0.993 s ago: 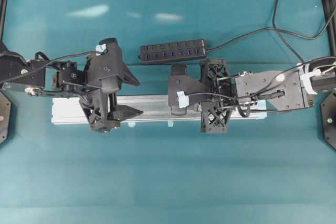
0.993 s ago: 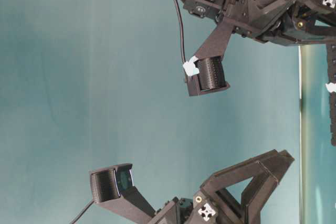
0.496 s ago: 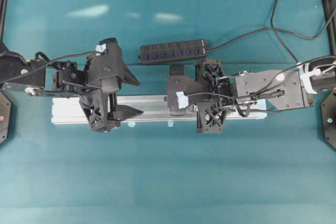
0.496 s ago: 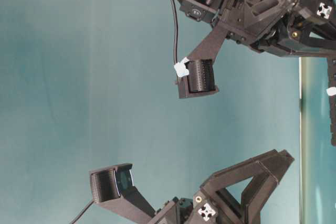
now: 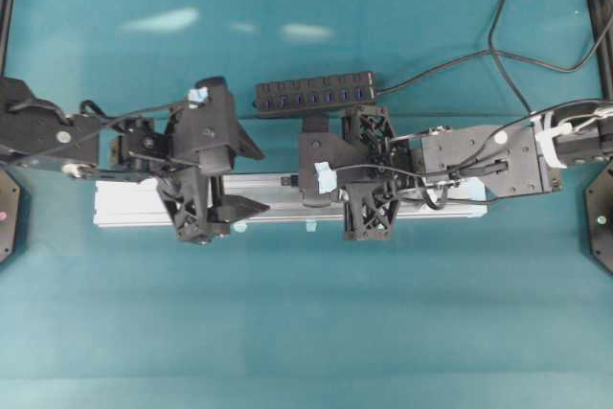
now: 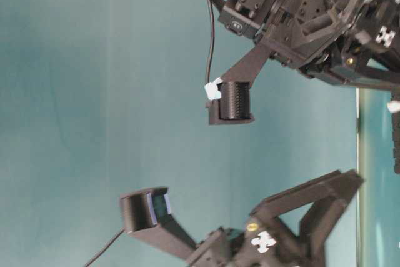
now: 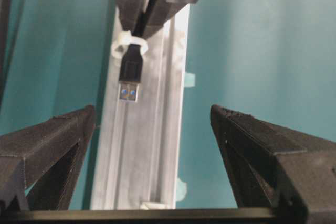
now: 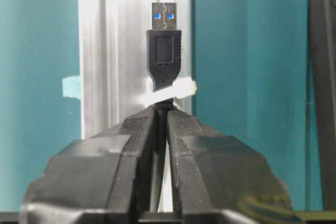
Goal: Pass the USB cable through three rings with both arms.
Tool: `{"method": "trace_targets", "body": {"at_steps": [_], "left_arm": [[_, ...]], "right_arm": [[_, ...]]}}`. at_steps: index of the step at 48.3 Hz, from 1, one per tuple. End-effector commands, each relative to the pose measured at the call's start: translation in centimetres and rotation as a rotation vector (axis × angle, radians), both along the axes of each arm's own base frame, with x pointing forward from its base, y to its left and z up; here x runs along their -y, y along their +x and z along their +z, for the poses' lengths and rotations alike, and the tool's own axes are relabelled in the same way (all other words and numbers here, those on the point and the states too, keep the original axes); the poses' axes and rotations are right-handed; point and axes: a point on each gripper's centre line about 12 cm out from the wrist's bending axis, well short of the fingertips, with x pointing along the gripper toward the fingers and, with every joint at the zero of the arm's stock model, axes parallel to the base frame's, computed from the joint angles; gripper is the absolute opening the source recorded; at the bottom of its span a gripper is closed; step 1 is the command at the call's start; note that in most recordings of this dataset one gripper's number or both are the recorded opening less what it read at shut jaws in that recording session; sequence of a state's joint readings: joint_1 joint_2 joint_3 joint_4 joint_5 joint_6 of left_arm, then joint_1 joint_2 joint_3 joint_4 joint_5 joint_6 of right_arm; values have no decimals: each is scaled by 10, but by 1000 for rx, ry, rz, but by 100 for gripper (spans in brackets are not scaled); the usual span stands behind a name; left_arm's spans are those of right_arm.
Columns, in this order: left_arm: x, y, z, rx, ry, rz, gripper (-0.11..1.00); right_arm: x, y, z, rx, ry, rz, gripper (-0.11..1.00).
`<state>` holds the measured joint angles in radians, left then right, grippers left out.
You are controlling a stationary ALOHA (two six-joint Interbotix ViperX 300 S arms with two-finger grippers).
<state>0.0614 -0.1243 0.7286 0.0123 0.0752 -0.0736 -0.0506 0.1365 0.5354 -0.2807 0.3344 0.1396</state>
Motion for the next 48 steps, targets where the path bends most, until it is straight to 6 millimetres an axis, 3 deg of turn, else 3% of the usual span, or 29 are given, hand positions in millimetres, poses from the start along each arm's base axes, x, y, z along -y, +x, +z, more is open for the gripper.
{"method": "trace_targets", "body": {"at_steps": [1,30,48], "left_arm": [[-1,7,2,27,6,-2,97],[-11,40,-39,35,63,-27,97],[-15,41,-49,11,61,-20,94]], "right_arm": [[0,4,8,32,1,0,-7],[0,4,9,51,6,3,-7],[-1,4,8,48,6,4,-7]]}}
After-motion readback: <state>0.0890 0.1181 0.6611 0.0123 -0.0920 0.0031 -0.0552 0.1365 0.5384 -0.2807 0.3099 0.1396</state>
